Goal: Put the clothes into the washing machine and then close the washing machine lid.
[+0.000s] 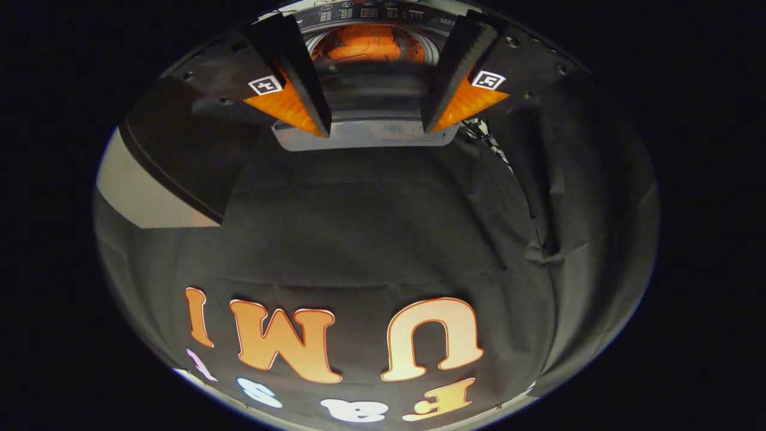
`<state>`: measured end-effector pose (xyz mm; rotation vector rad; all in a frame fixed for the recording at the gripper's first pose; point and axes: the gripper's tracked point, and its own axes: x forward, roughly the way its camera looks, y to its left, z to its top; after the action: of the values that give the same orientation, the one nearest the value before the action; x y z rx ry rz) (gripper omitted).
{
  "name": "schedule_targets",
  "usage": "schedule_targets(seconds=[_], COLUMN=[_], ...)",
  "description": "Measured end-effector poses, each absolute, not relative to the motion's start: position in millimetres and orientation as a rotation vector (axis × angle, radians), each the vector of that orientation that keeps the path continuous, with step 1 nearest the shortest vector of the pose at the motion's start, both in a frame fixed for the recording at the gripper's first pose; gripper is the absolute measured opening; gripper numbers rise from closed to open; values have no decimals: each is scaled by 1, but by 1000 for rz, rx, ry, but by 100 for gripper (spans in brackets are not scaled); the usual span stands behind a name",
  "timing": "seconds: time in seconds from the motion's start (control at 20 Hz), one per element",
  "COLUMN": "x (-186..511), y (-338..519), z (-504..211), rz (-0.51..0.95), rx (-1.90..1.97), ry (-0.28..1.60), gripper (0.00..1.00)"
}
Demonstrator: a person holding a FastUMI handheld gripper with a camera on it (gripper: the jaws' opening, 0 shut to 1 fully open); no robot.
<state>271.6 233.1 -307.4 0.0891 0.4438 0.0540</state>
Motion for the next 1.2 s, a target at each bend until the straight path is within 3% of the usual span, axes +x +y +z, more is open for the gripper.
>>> schedule_targets(seconds=[0.65, 1.2], x=[240, 180], y=[212, 150], z=[-289, -147], rz=[38, 33], rx=[147, 108], ry=[423, 274], gripper=[98, 98])
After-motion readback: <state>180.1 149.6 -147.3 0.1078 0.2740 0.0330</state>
